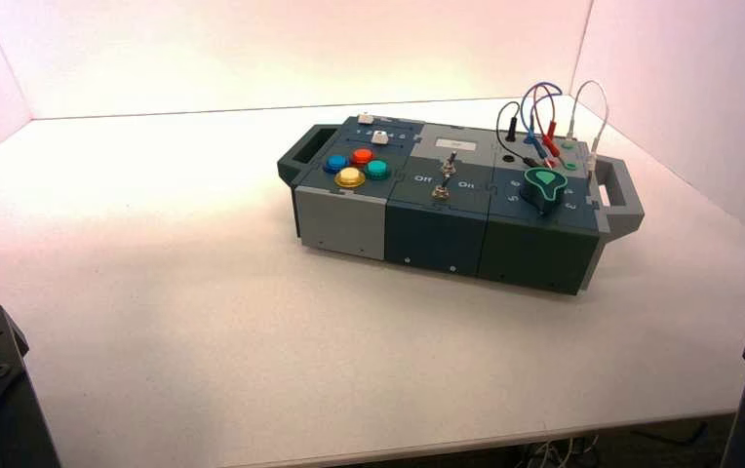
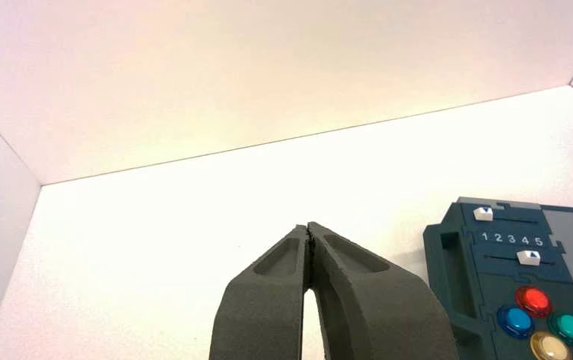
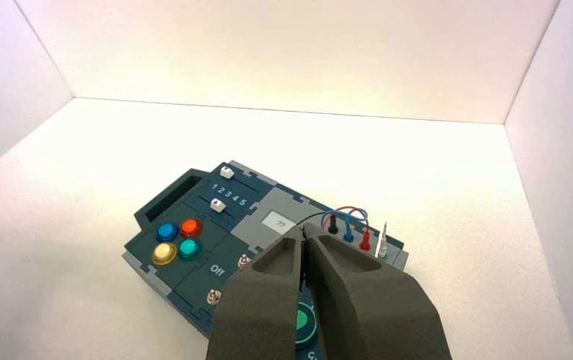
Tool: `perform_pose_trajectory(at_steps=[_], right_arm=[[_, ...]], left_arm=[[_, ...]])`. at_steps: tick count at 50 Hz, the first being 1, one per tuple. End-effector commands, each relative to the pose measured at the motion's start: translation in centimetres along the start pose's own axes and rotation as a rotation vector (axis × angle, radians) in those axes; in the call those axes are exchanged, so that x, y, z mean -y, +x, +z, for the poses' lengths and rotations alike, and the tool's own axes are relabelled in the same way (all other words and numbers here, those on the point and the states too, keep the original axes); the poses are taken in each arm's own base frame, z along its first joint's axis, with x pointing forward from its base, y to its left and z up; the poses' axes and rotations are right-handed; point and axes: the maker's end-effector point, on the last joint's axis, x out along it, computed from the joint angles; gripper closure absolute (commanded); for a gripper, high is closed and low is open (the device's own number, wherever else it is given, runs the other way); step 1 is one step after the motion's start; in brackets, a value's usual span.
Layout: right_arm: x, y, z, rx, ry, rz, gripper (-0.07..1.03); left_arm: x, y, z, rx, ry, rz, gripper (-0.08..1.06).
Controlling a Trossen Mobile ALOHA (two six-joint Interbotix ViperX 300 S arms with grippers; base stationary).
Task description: Rotate the box clockwise.
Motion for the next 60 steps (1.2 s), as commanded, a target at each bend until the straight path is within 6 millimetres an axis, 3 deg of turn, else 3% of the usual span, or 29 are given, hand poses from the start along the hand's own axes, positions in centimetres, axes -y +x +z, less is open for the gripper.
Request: perform_pose_trajectory(at_steps=[1, 21, 29, 36, 44, 53, 60], right_arm=[[0.0, 0.0, 0.8, 0.02, -0.001, 0.0, 0.99], [0.0, 0.0, 0.8, 0.02, -0.001, 0.0, 0.98], [0.0, 0.1, 0.8, 0.014, 0.001, -0.002, 0.98], [0.2, 0.3, 0.7, -0.008, 0.002, -0.013, 0.98], [2.3, 0.6, 0.9, -0.05, 0.043, -0.106, 0.98], [4.4, 1.1, 2.0, -0.072, 0.08, -0.191, 0.99], [4.8, 2.9, 3.0, -0.114, 0.086, -0.198, 0.98]], left_arm=[[0.0, -0.1, 1.5, 0.035, 0.004, -0.002, 1.01], [0.2, 0.1, 1.2, 0.019, 0.003, -0.006, 1.01], [1.5, 1.0, 0.4, -0.036, 0.019, -0.05, 1.01], [5.8, 1.9, -0.6, -0.13, 0.088, -0.187, 1.01], [9.5, 2.2, -1.8, -0.231, 0.154, -0.297, 1.01], [11.3, 2.1, -4.6, -0.39, 0.208, -0.358, 1.01], [12.1, 1.3, -6.4, -0.513, 0.233, -0.392, 1.01]])
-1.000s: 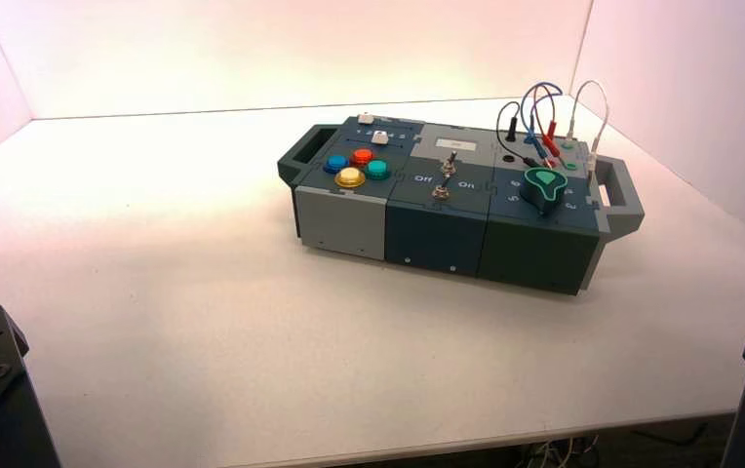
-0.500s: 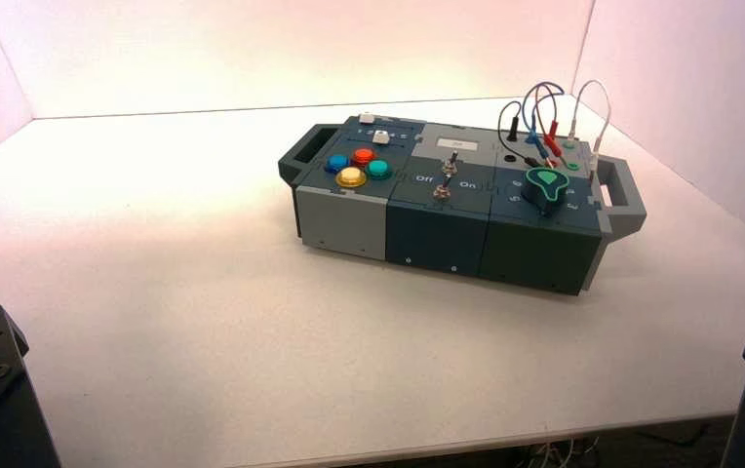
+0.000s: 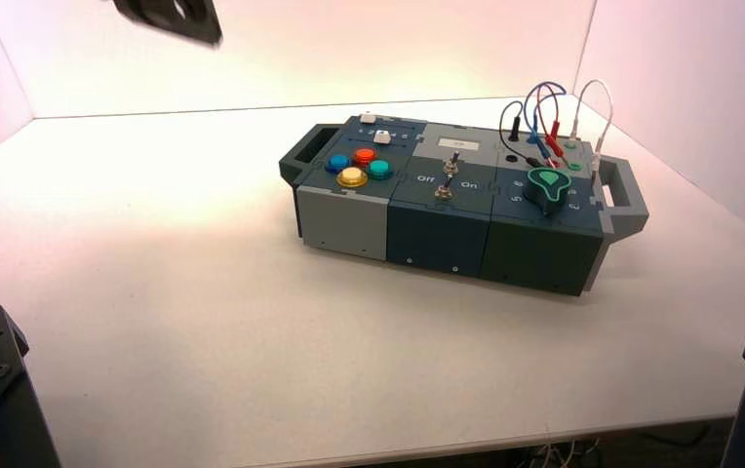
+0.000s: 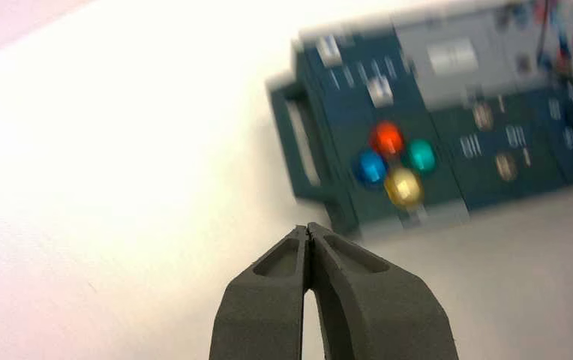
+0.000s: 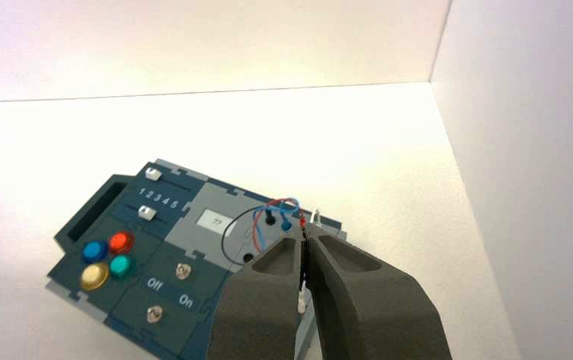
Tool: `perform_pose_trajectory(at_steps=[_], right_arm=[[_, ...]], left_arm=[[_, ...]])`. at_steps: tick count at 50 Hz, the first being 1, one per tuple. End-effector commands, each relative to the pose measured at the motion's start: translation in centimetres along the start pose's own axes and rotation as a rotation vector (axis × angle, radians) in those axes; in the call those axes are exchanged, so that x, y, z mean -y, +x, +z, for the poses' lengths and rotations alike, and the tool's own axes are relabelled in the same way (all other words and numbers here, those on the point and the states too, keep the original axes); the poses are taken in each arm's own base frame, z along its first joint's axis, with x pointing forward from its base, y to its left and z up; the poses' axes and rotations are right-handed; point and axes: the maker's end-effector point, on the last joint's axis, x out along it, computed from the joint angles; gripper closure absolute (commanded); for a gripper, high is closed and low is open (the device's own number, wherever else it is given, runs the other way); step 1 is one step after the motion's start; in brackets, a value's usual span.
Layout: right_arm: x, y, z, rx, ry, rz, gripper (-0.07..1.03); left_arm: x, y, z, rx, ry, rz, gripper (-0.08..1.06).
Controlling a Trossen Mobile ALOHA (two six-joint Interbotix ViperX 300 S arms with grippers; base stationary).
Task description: Rotate the box clockwise.
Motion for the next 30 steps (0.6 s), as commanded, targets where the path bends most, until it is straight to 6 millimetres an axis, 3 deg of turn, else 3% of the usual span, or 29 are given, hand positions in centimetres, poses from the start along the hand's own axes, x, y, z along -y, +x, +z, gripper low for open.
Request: perform_pose_trajectory(at_steps=[1, 3, 17, 30], right_arm=[[-0.1, 1.6, 2.3, -0.015, 0.0, -0.005, 0.98], [-0.1, 1.8, 2.3, -0.021, 0.0, -0.006, 0.98], [-0.2, 8.2, 4.3, -0.148, 0.005, -0.016, 0.98], [-0.2, 13.1, 5.8, -0.213, 0.006, -0.023, 0.98]], left_arm=[[0.9, -0.4, 0.4, -0.049, 0.013, -0.031, 1.01], [1.1, -0.4, 0.2, -0.064, 0.016, -0.038, 1.01], [4.4, -0.1, 0.1, -0.153, 0.092, -0.119, 1.01], [6.7, 2.4, -0.8, -0.25, 0.155, -0.16, 1.01]])
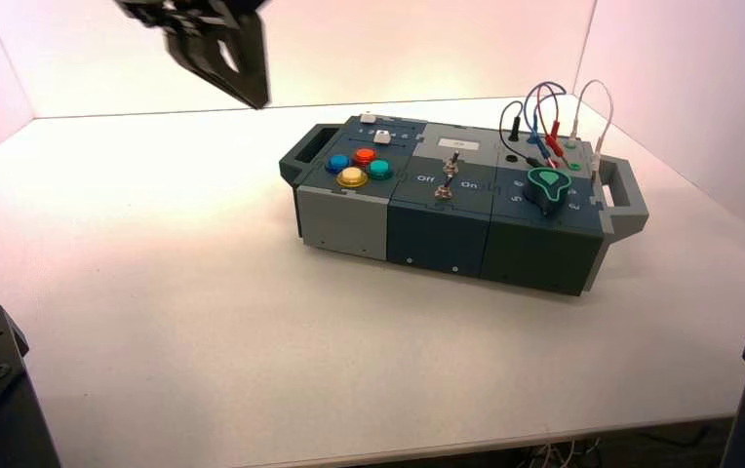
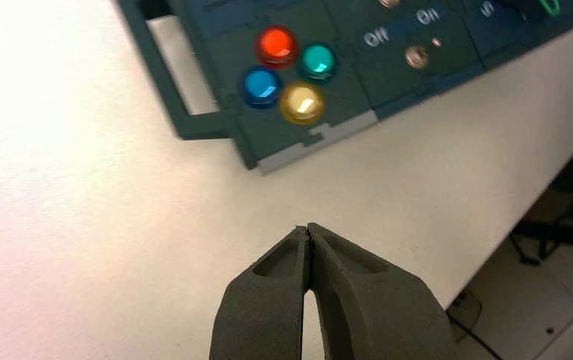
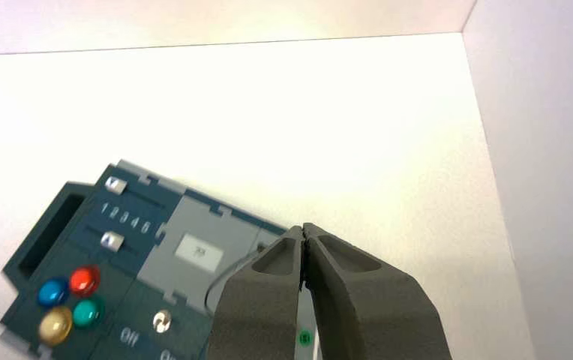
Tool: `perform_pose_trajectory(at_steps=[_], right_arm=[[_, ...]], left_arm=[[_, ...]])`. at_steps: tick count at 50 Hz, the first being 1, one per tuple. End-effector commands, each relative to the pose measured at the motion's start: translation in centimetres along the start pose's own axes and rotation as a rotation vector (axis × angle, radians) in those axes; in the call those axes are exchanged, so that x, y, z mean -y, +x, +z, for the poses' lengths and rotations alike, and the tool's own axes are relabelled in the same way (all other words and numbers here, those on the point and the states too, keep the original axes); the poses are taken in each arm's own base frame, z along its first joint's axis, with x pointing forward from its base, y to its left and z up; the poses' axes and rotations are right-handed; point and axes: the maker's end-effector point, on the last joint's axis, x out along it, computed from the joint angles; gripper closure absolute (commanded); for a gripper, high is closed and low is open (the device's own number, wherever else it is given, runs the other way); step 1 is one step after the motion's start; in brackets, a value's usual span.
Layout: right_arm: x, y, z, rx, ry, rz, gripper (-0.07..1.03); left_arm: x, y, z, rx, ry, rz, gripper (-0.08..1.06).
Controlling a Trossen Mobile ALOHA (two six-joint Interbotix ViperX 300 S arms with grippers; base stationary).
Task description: Rotate the box clockwise.
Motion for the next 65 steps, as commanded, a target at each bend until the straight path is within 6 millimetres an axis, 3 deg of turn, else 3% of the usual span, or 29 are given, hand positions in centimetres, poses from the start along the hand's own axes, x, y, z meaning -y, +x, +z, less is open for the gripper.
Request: perform_pose_trajectory(at_steps=[1, 13, 15, 23, 42, 65], right_arm=[[-0.1, 1.4, 2.6, 0.019, 0.005, 0.0, 0.99], [-0.1, 5.5, 2.6, -0.056, 0.004, -0.007, 0.98], [-0.1, 7.1, 2.3, -0.085, 0.002, -0.008, 0.98], [0.2, 9.2, 2.3, -0.122, 0.005, -0.016, 0.98], [0.6, 12.8, 1.0, -0.193, 0.007, -0.025, 0.98], [1.5, 16.9, -3.5, -0.332, 0.018, -0.043, 0.98]], left_arm=[[0.6, 0.8, 1.0, -0.014, 0.018, -0.011, 1.01], [1.6, 4.0, 1.2, -0.11, 0.059, -0.029, 1.01], [2.3, 5.1, 1.3, -0.143, 0.084, -0.039, 1.01], [3.1, 6.6, 1.3, -0.193, 0.113, -0.05, 1.01], [3.9, 8.6, 0.5, -0.268, 0.162, -0.058, 1.01], [3.8, 9.9, -0.3, -0.312, 0.174, -0.06, 1.01]])
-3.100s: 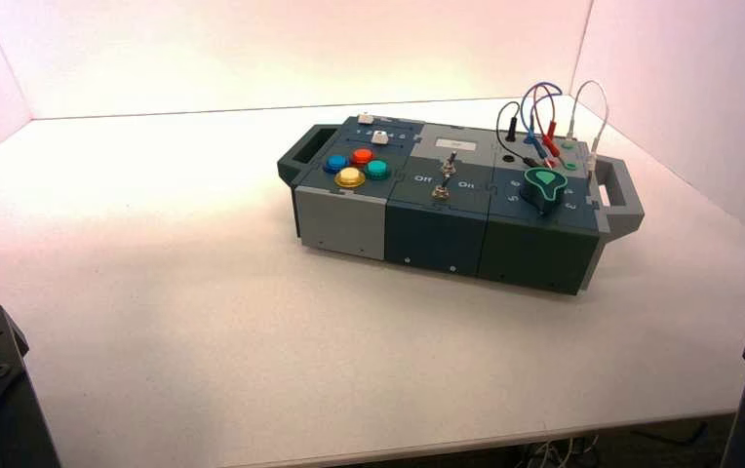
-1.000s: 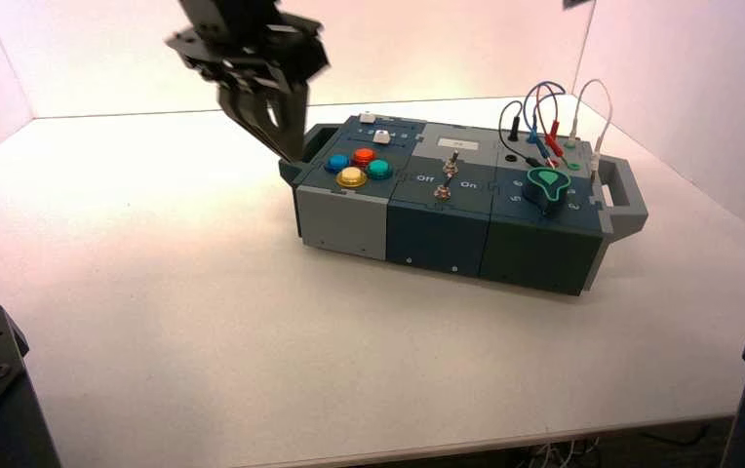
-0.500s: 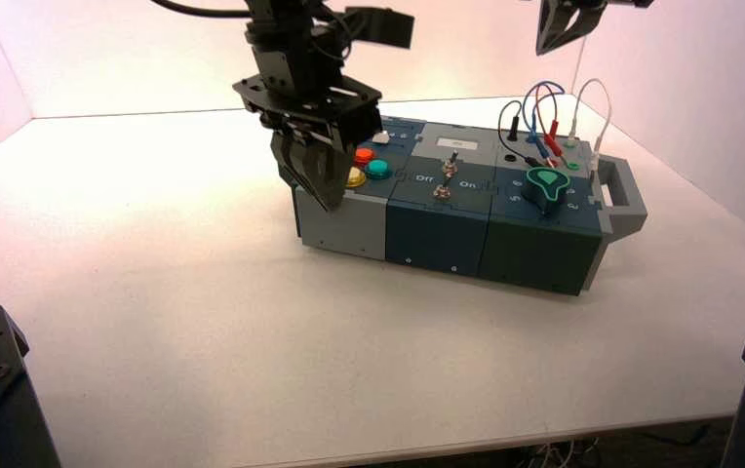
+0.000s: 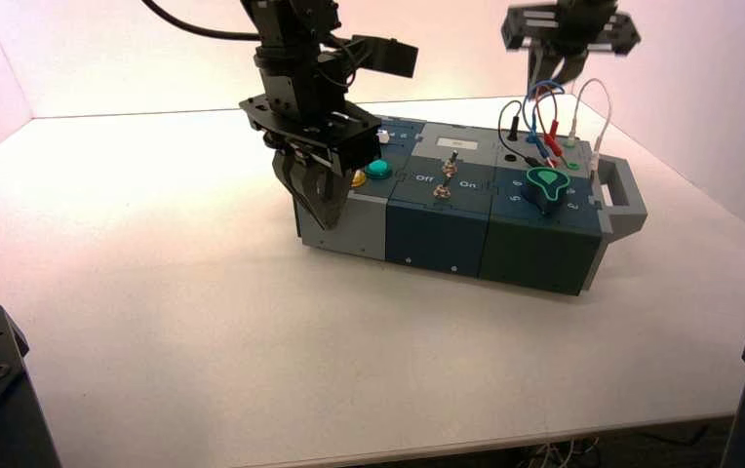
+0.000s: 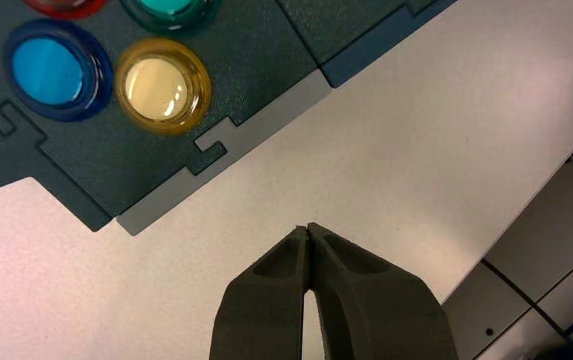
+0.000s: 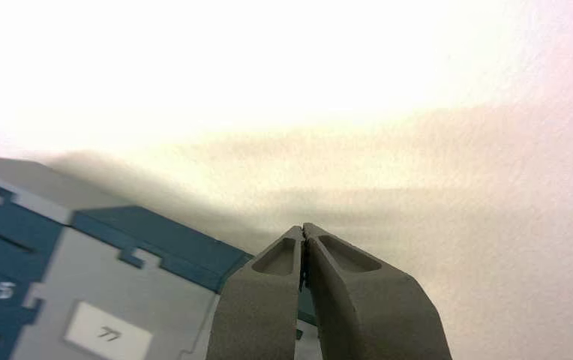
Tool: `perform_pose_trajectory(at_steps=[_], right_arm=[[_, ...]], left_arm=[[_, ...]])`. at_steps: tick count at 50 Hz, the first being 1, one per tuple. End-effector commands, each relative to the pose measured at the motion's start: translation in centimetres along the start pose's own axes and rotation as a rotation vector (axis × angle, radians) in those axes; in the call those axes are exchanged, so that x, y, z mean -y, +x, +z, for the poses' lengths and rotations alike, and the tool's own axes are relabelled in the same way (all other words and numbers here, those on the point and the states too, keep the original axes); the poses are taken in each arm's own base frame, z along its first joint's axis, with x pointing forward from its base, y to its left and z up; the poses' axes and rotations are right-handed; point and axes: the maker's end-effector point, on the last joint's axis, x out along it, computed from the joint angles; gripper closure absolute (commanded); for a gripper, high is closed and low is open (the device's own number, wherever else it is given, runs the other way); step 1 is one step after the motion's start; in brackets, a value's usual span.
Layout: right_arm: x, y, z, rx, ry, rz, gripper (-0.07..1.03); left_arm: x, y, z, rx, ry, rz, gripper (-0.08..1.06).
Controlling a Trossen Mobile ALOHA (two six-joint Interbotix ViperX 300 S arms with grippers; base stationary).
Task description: Rotate the box clockwise.
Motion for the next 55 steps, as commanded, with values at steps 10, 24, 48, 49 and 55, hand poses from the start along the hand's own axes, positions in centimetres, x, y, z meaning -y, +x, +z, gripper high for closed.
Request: perform_pose_trajectory(at_steps=[10, 24, 48, 49, 55], right_arm=[[0.1, 1.3, -0.1, -0.023, 0.006, -0.001, 0.98], [0.1, 1.8, -0.7, -0.051, 0.004, -0.003, 0.98], [0.2, 2.6, -2.6, -0.116, 0.007, -0.007, 0.98], [0.3, 2.6, -2.7, -0.121, 0.009, -0.008, 0.98], [0.3, 2.6, -3.0, -0.135, 0.009, -0.007, 0.98]], left_arm=[[-0.1, 0.0, 1.2, 0.029, 0.022, 0.007, 1.01], [-0.4, 1.0, 1.9, 0.018, 0.032, 0.017, 1.01], [-1.0, 1.7, 2.8, 0.03, 0.021, 0.023, 1.01], [-1.1, 1.7, 2.7, 0.027, 0.02, 0.023, 1.01], [-1.3, 1.7, 2.8, 0.031, 0.015, 0.025, 1.01]])
